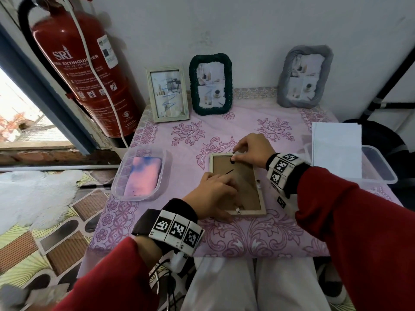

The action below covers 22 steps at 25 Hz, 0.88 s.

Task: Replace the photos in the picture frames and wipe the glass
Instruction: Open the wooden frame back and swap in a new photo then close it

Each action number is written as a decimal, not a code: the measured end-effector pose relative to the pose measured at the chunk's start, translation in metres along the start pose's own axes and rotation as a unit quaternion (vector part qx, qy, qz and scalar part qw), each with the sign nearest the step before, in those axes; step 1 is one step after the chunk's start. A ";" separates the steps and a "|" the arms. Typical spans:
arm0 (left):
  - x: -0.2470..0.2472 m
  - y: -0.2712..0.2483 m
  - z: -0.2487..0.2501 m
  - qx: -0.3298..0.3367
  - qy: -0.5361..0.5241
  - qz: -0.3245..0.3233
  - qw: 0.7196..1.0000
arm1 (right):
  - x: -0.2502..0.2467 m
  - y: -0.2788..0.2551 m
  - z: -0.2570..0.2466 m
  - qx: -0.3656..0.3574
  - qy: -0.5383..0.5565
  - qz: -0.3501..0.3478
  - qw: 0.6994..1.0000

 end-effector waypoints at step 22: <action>0.015 -0.005 -0.011 -0.049 -0.155 0.046 0.986 | -0.011 0.013 0.006 -0.012 0.005 -0.053 0.999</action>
Point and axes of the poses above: each hand's wrist, its own y-axis towards the middle knuckle, its own x-axis out of the palm, z = x × y, the point moved 1 cm from there along y, towards the middle knuckle, and after that the axes turned 1 degree about -y, right-handed, at the moved point
